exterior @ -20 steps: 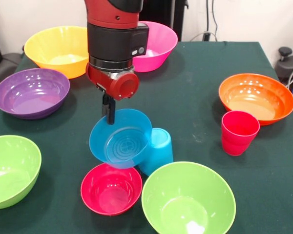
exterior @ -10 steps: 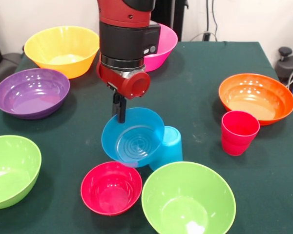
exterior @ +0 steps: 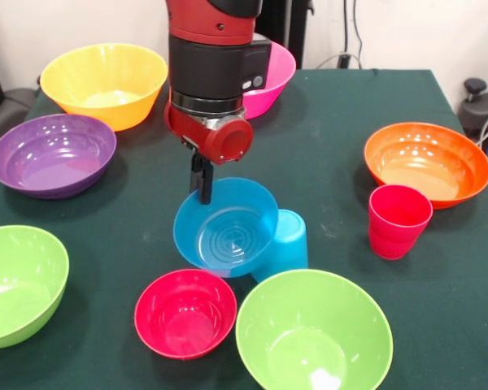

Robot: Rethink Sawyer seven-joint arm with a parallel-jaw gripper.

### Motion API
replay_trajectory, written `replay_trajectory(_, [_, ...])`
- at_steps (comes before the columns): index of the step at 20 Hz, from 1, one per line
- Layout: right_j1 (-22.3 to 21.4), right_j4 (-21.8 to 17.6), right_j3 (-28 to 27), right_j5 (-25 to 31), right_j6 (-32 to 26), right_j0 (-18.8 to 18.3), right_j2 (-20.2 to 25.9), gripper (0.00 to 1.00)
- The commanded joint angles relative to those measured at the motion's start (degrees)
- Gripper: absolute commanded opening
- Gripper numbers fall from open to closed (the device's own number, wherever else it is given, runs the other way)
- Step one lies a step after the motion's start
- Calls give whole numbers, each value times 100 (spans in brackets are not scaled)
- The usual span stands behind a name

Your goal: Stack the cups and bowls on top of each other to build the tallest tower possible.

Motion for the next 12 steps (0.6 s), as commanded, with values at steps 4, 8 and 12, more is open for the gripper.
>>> replay_trajectory(4, [55,86,340,272,572,-330,585,0])
replay_trajectory(8, [75,121,277,314,646,-272,550,0])
replay_trajectory(12, [125,208,199,319,860,-47,389,0])
